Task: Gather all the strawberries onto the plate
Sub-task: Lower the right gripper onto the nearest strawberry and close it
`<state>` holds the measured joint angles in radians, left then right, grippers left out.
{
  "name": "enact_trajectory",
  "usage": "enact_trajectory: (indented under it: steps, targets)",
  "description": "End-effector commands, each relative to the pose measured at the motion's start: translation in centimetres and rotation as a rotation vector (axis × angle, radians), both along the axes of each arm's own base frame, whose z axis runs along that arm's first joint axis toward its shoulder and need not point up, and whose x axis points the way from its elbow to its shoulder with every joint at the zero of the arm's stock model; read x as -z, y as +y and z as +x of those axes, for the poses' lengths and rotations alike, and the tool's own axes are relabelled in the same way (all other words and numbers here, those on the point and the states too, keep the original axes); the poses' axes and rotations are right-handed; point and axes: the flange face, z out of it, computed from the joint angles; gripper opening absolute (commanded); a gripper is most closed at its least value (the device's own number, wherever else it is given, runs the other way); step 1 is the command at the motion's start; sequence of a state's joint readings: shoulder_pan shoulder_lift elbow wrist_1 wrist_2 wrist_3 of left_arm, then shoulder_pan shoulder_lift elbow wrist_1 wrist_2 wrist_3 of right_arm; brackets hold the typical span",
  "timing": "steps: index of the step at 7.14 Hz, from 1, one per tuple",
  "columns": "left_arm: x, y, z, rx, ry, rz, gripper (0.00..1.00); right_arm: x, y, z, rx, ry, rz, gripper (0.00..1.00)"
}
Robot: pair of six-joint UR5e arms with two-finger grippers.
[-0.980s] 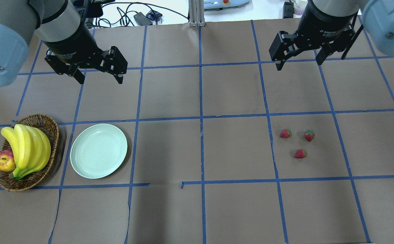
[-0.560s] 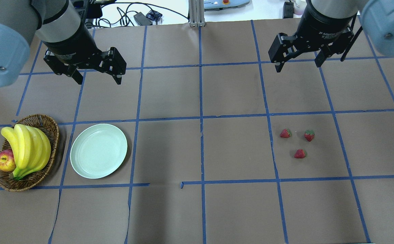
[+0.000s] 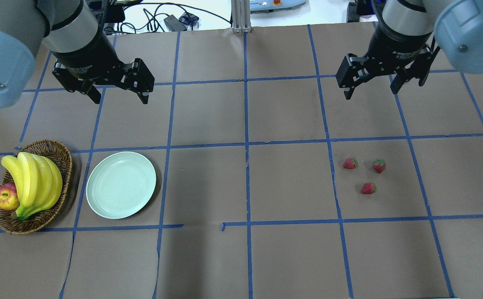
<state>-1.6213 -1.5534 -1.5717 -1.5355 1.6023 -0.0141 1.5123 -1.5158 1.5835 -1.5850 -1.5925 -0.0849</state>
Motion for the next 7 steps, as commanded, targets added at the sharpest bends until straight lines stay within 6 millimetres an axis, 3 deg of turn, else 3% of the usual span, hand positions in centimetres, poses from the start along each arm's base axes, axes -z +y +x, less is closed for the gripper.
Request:
enact_trajectory:
  steps: [1,2,4,7]
  targets:
    - [0.3,-0.1,-0.1,0.000,0.001,0.006,1.00,5.5,-2.6,-8.4,0.150,-0.017,0.094,1.00]
    - [0.6,0.0,-0.2,0.002,0.000,0.012,1.00,9.0,-3.7,-10.1,0.176,-0.017,0.108,1.00]
    - [1.0,0.2,-0.2,0.003,-0.002,0.019,1.00,15.9,-3.5,-10.4,0.186,0.004,0.086,1.00]
    - [1.1,0.2,-0.2,0.002,0.000,0.023,1.00,24.9,2.0,-10.7,0.211,0.007,0.025,1.00]
